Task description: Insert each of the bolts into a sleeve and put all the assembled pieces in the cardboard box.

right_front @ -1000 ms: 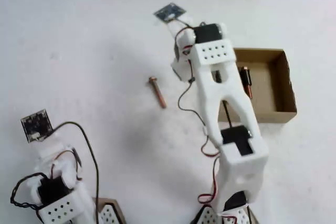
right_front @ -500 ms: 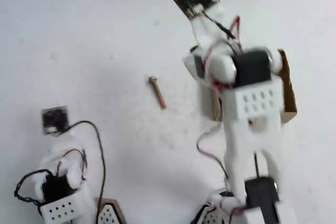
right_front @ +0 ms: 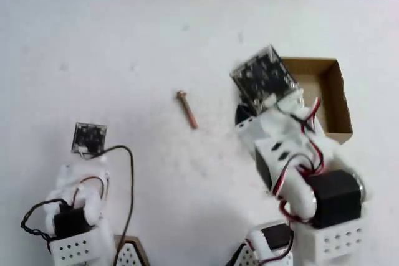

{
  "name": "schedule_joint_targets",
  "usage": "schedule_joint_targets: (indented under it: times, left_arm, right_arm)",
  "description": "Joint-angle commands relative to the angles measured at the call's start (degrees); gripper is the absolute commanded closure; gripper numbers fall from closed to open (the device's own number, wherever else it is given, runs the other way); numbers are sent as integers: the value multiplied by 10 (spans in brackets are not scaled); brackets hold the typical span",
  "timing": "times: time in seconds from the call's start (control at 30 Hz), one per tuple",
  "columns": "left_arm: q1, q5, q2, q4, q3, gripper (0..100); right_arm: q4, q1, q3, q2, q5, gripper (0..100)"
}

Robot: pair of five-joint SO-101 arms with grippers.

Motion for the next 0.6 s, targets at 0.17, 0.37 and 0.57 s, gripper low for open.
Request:
schedule_joint_targets:
  times: [0.17,0.37,0.57]
  left_arm:
    - [18,-4,-4,-35,-11,977]
    - [80,-3,-2,28,-94,977]
    - [116,18,-1,62,-162,977]
  right_arm:
    - [-165,6,254,-136,-5,975]
    - [-311,6,412,-189,-6,984]
    - [-409,6,504,-216,-84,982]
